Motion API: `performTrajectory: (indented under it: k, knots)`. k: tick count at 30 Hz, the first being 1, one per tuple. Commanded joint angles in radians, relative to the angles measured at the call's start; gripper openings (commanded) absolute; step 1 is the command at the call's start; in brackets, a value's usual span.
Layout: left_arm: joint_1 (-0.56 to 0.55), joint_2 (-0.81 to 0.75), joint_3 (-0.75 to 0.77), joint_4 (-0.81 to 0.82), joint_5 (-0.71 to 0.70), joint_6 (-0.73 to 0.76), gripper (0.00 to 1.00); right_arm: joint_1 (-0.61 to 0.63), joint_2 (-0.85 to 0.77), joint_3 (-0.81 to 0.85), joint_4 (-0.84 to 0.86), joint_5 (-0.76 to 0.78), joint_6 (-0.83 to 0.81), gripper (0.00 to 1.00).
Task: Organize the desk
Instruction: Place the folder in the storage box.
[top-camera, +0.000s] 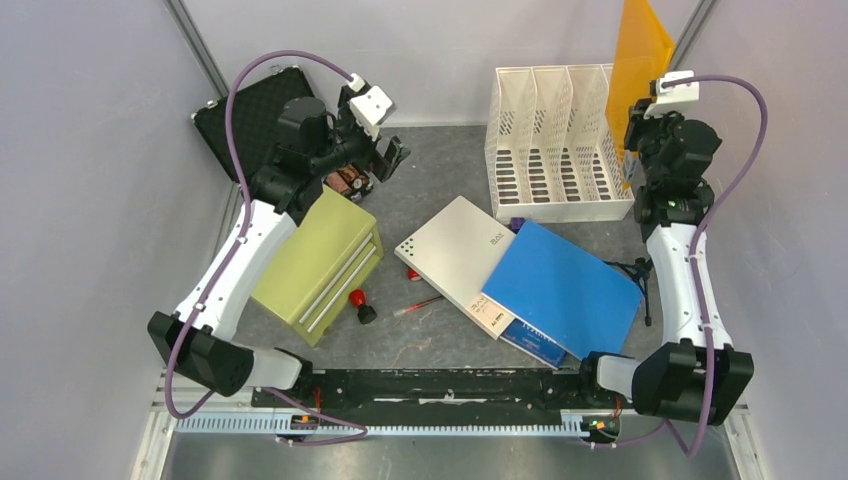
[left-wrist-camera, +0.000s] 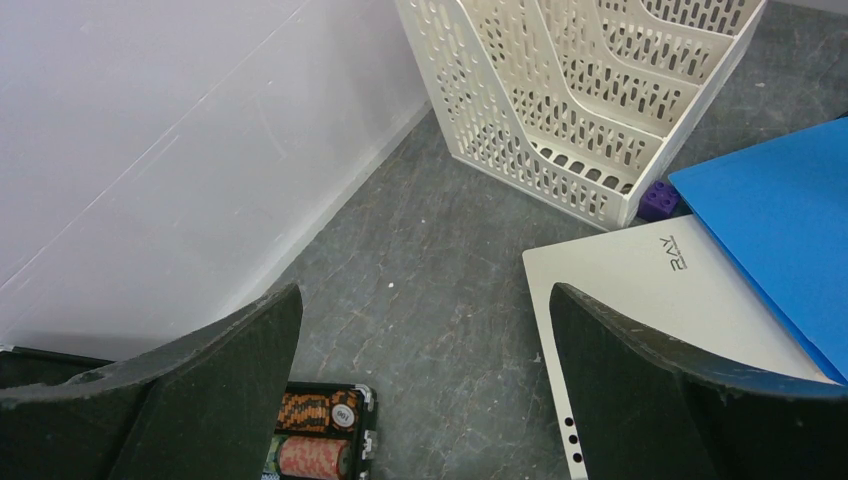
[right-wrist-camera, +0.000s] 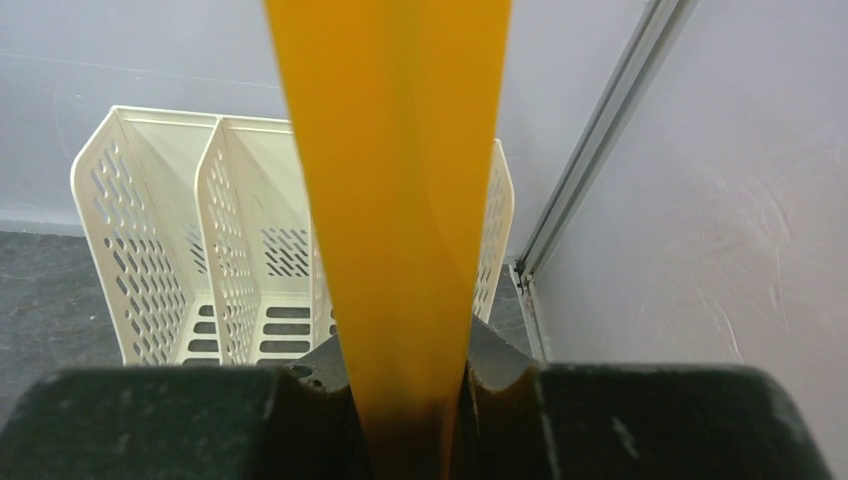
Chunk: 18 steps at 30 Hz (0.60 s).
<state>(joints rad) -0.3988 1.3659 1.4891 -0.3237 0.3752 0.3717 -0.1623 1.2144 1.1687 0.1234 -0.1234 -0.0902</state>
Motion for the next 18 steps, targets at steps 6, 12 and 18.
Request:
performTrajectory:
  k: [6,12,18]
  knots:
    - [0.003,-0.015,-0.014,0.054,0.031,-0.011,1.0,-0.01,0.066,-0.039,0.206,-0.013,-0.051,0.0]
    - [0.004,-0.015,-0.029,0.061,0.037,-0.006,1.0,-0.033,0.131,-0.142,0.431,-0.036,-0.027,0.0]
    - [0.003,-0.015,-0.042,0.064,0.037,-0.009,1.0,-0.061,0.22,-0.197,0.583,-0.125,0.033,0.0]
